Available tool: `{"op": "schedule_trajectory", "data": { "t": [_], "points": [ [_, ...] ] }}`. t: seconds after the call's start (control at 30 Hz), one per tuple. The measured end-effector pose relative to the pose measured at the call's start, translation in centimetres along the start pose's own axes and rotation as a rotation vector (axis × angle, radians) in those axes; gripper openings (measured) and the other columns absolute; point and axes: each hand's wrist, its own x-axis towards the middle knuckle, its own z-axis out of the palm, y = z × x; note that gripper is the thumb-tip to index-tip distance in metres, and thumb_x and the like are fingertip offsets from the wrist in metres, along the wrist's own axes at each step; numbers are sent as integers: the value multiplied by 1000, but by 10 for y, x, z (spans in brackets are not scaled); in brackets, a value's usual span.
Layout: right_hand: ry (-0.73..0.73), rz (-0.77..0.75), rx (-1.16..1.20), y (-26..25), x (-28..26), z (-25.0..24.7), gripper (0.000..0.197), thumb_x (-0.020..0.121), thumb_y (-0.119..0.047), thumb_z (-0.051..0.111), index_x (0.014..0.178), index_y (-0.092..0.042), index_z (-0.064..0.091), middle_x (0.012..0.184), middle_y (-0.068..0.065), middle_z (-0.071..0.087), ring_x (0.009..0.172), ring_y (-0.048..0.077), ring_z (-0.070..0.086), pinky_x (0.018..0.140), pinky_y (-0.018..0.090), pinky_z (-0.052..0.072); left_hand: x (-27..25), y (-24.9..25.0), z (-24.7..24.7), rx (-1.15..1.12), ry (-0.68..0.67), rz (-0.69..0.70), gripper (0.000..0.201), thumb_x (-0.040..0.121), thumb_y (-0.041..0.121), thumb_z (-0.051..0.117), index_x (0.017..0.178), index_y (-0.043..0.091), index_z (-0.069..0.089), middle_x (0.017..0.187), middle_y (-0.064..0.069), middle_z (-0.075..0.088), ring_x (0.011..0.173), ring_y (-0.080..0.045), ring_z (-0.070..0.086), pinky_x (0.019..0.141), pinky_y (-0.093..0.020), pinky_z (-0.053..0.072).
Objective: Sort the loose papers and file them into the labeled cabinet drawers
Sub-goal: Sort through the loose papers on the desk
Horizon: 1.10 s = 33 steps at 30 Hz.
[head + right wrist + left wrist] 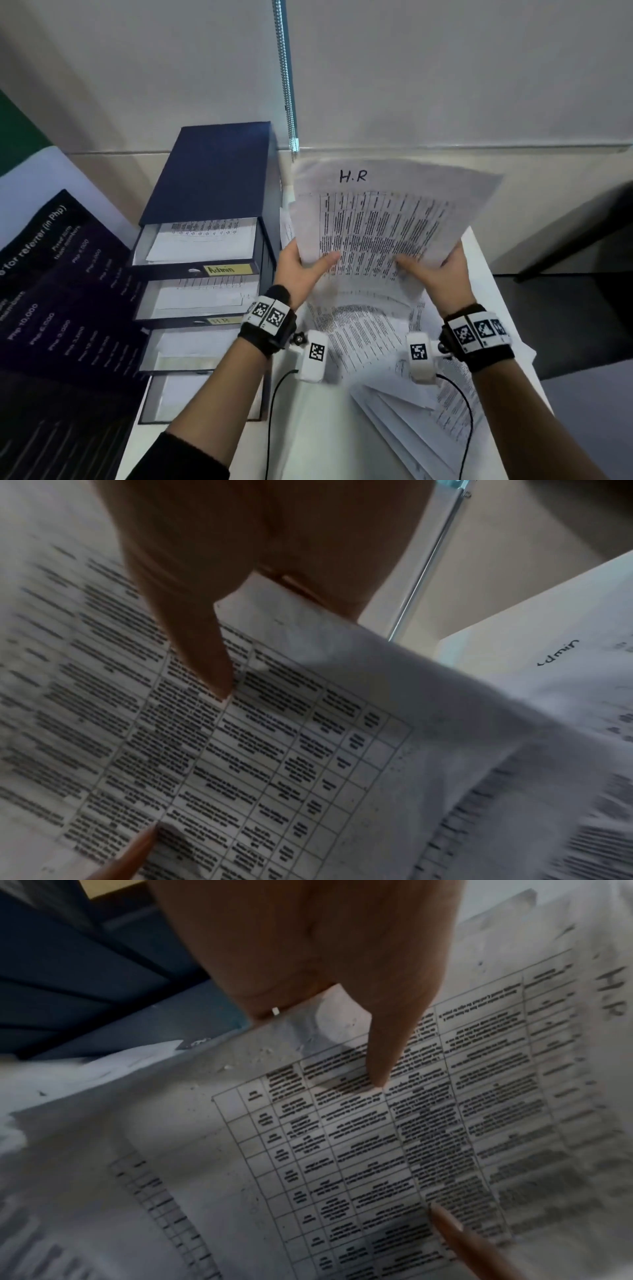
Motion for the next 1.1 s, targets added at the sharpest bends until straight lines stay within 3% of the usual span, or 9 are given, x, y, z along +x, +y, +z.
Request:
{"op": "schedule_trajectory", "data": {
  "t": [0.1, 0.17, 0.37, 0.43, 0.5, 0.63, 0.8, 1.0, 1.1],
  "points": [
    [-103, 175, -141, 37, 10, 6, 81, 67, -19, 89, 134, -1, 49, 112, 1, 71, 101, 9, 68, 91, 33, 57, 13, -28, -8, 88, -31, -53, 48, 75, 31, 82, 116, 17, 61, 110, 5, 71, 103, -8, 67, 88, -24, 55],
    [-115, 292, -176, 69, 15, 12, 82, 66, -21, 90, 136, -7, 50, 114, 2, 70, 107, 16, 66, 91, 36, 56, 19, -56, -10, 156, -73, -176, 62, 70, 42, 83, 122, 17, 59, 114, 3, 70, 106, -11, 67, 85, -24, 56],
    [-109, 315, -458, 104, 29, 35, 38, 77, -22, 80, 109, -4, 68, 103, 11, 72, 91, 24, 68, 77, 32, 55, 29, -87, -7, 211, 20, -306, 47, 77, 32, 79, 116, 11, 64, 101, 5, 71, 95, -12, 67, 74, -19, 56],
    [-133, 270, -483, 98, 38, 38, 37, 83, -28, 76, 110, -3, 69, 100, 10, 71, 88, 24, 68, 73, 30, 53, 33, -79, -9, 230, 49, -265, 31, 87, 30, 71, 111, 10, 68, 93, 11, 69, 95, -13, 67, 73, -16, 53],
    [-180, 231, -442, 85, 43, 41, 35, 85, -36, 73, 107, -9, 69, 95, 3, 72, 86, 20, 69, 74, 33, 55, 35, -65, -10, 194, 80, -242, 29, 90, 33, 66, 111, 13, 67, 97, 13, 70, 99, -10, 67, 86, -29, 56],
    [-239, 135, -367, 44, 43, 53, 33, 87, -42, 69, 110, -19, 64, 97, -8, 70, 89, 4, 66, 74, 21, 50, 41, -41, -24, 91, 142, -218, 46, 90, 41, 63, 130, 19, 55, 125, 6, 64, 115, -9, 59, 102, -35, 47],
    [-256, 89, -183, -5, 33, 80, 26, 91, -38, 65, 115, -32, 59, 106, -17, 67, 93, -13, 62, 70, 2, 46, 38, -9, -65, 56, 142, -143, 81, 76, 52, 75, 142, 26, 37, 135, 4, 58, 122, -13, 57, 98, -35, 48],
    [-342, 246, 46, -5, -9, 140, 51, 89, -37, 68, 136, -23, 54, 125, -12, 65, 112, 1, 62, 95, 27, 48, -14, -2, -150, 201, -21, -249, 46, 89, 27, 69, 131, 17, 53, 115, 6, 69, 101, -7, 68, 90, -35, 57],
    [-536, 348, 32, 16, -56, 173, 55, 88, -31, 71, 138, -22, 51, 125, -9, 66, 111, 6, 64, 96, 32, 50, -61, -14, -194, 216, 4, -286, 30, 90, 16, 68, 118, 21, 60, 103, 12, 71, 90, 1, 69, 73, -17, 55]
  ]
}}
